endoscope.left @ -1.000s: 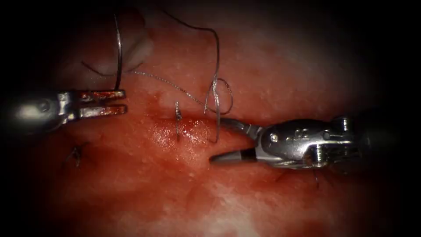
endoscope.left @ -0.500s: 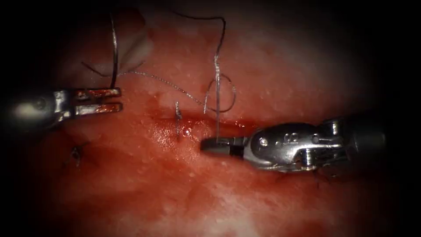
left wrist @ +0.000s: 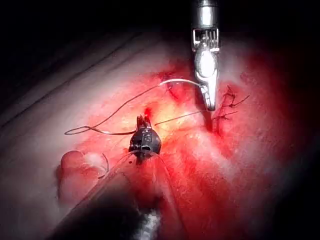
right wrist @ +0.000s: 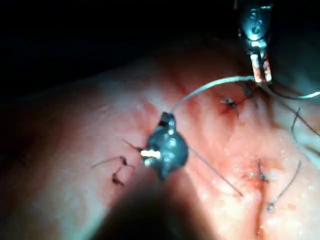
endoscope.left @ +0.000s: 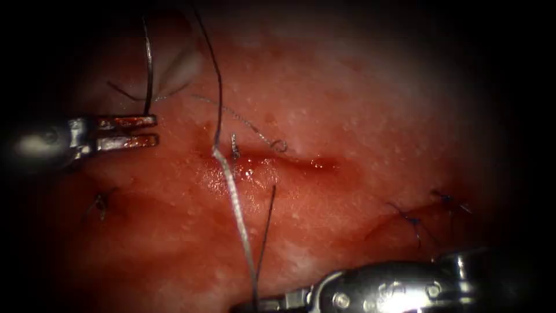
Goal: Wound Closure
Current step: Pull the suture thread through using the right hand.
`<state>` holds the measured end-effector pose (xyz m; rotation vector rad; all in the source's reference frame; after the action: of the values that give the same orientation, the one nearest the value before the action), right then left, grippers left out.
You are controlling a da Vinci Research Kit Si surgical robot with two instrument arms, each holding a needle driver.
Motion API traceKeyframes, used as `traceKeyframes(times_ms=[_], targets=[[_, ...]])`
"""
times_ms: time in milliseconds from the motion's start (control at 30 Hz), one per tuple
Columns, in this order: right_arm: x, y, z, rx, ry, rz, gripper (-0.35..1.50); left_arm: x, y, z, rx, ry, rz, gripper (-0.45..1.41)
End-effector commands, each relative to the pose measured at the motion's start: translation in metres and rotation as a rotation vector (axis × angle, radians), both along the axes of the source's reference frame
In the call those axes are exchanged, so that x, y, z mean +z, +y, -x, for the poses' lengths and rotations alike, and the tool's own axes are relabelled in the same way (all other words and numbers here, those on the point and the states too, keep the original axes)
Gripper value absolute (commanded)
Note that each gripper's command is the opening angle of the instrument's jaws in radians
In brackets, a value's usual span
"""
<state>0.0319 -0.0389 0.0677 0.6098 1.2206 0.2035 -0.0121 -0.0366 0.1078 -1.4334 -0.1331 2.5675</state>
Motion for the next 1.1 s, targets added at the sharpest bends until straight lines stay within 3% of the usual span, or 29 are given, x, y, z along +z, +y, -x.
traceKeyframes(times_ms=[33,133,200,233,267,300,400,500,633,733,1100], targets=[[-0.0005,-0.0008,-0.0007,-0.008,0.026,-0.010,-0.35,0.0006,-0.0001,0.0005,0.001,0.000,0.000,-0.45],[-0.0008,-0.0003,-0.0007,-0.019,0.082,-0.022,-0.35,0.0007,-0.0001,0.0005,0.002,0.004,0.001,-0.45],[-0.0007,0.0002,-0.0004,0.015,0.092,-0.013,0.27,0.0007,-0.0001,0.0005,0.002,0.003,0.001,-0.45],[-0.0006,0.0006,-0.0001,0.043,0.075,-0.003,0.81,0.0007,-0.0001,0.0004,0.002,0.003,0.001,-0.45],[-0.0005,0.0010,0.0002,0.067,0.058,0.004,1.03,0.0007,-0.0001,0.0004,0.002,0.003,0.001,-0.45],[-0.0002,0.0019,0.0014,0.087,0.045,0.036,1.13,0.0007,-0.0001,0.0003,0.003,0.003,0.001,-0.45],[0.0002,0.0027,0.0029,0.100,0.033,0.087,1.15,0.0008,-0.0001,0.0002,0.002,0.005,0.002,-0.45],[0.0023,0.0045,0.0057,0.112,-0.071,0.162,1.10,0.0011,-0.0001,0.0001,0.001,0.007,0.006,-0.45],[0.0041,0.0049,0.0060,0.126,-0.114,0.178,1.11,0.0012,-0.0001,0.0001,0.001,0.007,0.007,-0.45],[0.0073,0.0051,0.0063,0.126,-0.146,0.203,1.15,0.0014,-0.0001,0.0000,-0.001,0.007,0.003,-0.45],[0.0102,0.0066,0.0053,0.201,-0.161,0.217,1.13,0.0028,-0.0002,-0.0001,0.004,0.020,0.001,-0.45]])
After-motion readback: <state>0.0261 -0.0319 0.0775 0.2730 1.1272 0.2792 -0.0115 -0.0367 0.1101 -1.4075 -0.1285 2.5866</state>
